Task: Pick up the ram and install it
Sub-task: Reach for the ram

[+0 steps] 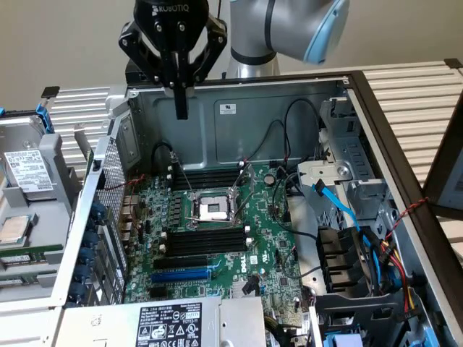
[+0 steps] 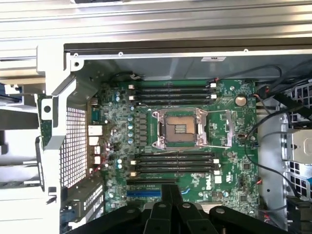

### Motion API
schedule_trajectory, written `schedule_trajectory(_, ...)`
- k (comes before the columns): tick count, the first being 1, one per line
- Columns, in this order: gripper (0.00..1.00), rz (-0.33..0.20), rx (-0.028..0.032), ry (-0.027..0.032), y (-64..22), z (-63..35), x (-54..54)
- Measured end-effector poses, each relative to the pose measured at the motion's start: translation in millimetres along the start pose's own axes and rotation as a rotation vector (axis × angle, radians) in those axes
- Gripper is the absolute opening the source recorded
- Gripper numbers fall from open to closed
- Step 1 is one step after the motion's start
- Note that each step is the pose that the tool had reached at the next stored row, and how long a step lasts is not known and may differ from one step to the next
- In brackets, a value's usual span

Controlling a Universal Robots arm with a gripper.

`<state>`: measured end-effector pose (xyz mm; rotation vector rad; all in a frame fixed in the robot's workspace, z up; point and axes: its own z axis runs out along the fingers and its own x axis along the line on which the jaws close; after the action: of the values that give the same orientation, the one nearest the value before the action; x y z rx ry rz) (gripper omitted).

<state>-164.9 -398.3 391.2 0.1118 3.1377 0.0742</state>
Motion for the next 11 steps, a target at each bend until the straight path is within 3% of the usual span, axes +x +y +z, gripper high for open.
schedule_trajectory(11,0.11,0.000,0.0002,0.0030,-3.9,8.0,50.2)
